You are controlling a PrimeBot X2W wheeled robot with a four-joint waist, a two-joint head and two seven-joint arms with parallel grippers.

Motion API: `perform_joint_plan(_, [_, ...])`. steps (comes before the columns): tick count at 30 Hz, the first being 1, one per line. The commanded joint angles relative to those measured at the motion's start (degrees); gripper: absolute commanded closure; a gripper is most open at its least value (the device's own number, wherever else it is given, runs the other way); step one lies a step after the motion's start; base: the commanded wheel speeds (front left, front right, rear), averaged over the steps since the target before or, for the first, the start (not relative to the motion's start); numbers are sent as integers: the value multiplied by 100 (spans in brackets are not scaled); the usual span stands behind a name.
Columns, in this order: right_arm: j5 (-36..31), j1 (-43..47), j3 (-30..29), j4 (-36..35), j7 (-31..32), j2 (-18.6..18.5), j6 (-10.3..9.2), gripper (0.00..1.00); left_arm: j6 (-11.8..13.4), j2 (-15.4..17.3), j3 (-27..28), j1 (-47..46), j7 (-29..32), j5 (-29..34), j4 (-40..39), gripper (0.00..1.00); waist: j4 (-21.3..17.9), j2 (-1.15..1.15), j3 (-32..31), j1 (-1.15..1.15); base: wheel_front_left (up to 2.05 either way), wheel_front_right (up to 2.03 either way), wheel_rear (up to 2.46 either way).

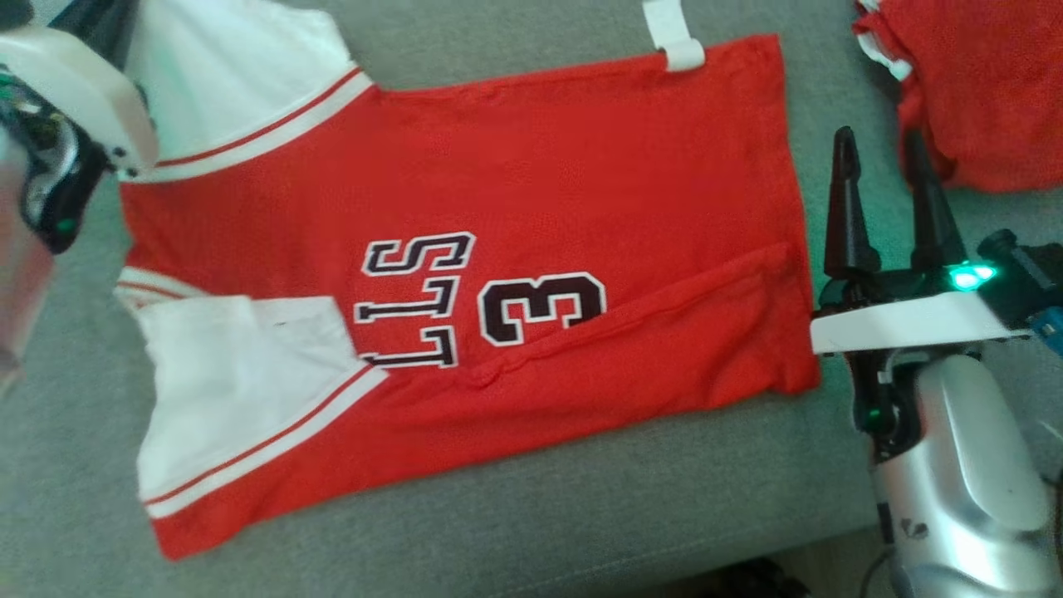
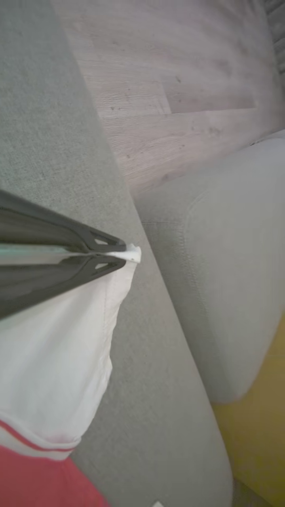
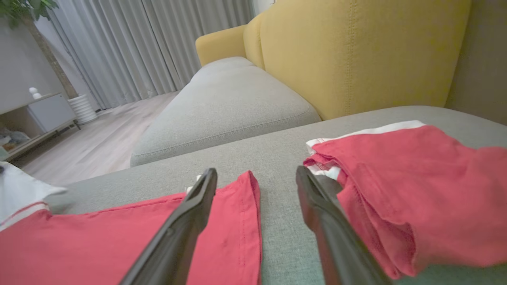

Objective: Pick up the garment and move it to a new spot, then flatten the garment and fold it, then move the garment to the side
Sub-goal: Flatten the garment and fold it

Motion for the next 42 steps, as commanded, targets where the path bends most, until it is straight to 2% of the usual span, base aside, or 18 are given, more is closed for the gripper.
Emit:
perform_joint_plan(1, [-99,-34,26,-139,4,-22,-5,0,11,171,241,-185,-198,6,-103,100,219,0,-203,0,0,0,0])
perform_joint_plan(7, [-705,-134,-547,-147,565,-22,-5,0,11,-65,69,-35,-1016,195,-492,100,718,0,-537,0,0,0,0])
perform_joint_plan(11, [-1063,-413,-876,47,1573,-22,-5,0,150,-84,-37,334,-1358,306,-1109,100,1071,0,-747,0,0,0,0])
perform_joint_plan(16, [-1358,-877,-1131,423,2419,-136,-5,0,395,-26,-240,816,-1290,389,-2041,100,1353,0,-887,0,0,0,0])
perform_joint_plan(23, [-1727,-1445,-1444,1460,3177,-442,-5,0,786,171,-435,1207,-996,501,-3169,100,1579,0,-894,0,0,0,0])
perform_joint_plan(33, [-2005,-2021,-1371,2493,3108,-682,-5,0,1035,350,-436,1332,-771,459,-3888,100,1669,0,-681,0,0,0,0])
perform_joint_plan(41, [-2106,-2537,-726,3272,3115,-1012,-5,0,1114,459,-403,1201,-678,515,-4021,100,1692,0,-448,0,0,0,0])
perform_joint_plan(42, [-2081,-2601,-616,3357,3118,-1050,-5,100,1114,462,-400,1184,-671,515,-4010,100,1688,0,-432,0,0,0,0])
